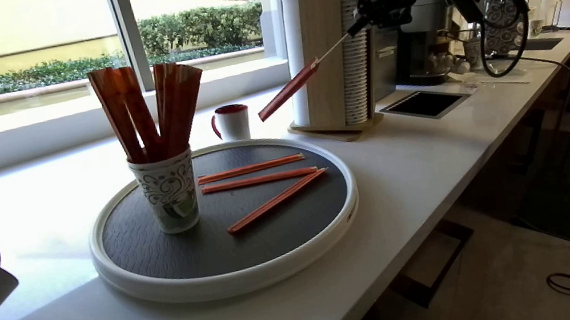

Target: Put the open packet and wooden stirrer in the trash chute.

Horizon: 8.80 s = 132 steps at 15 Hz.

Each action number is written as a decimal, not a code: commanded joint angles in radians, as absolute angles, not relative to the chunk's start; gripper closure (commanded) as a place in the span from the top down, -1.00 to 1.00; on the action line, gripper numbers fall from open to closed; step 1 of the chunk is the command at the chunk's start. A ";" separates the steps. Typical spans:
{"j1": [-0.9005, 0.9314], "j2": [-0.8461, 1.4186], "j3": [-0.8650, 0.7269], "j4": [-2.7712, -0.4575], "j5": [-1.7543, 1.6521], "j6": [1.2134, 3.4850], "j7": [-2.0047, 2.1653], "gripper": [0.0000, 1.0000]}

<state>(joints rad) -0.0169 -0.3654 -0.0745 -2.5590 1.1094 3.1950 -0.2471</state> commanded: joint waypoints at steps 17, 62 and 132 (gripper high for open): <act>-0.164 -0.454 -0.014 -2.684 0.886 3.218 -0.061 -0.97; -0.688 -0.749 -0.095 -2.633 -0.529 2.553 0.330 -0.97; -0.224 -0.704 -0.153 -2.123 -0.078 1.596 -0.051 1.00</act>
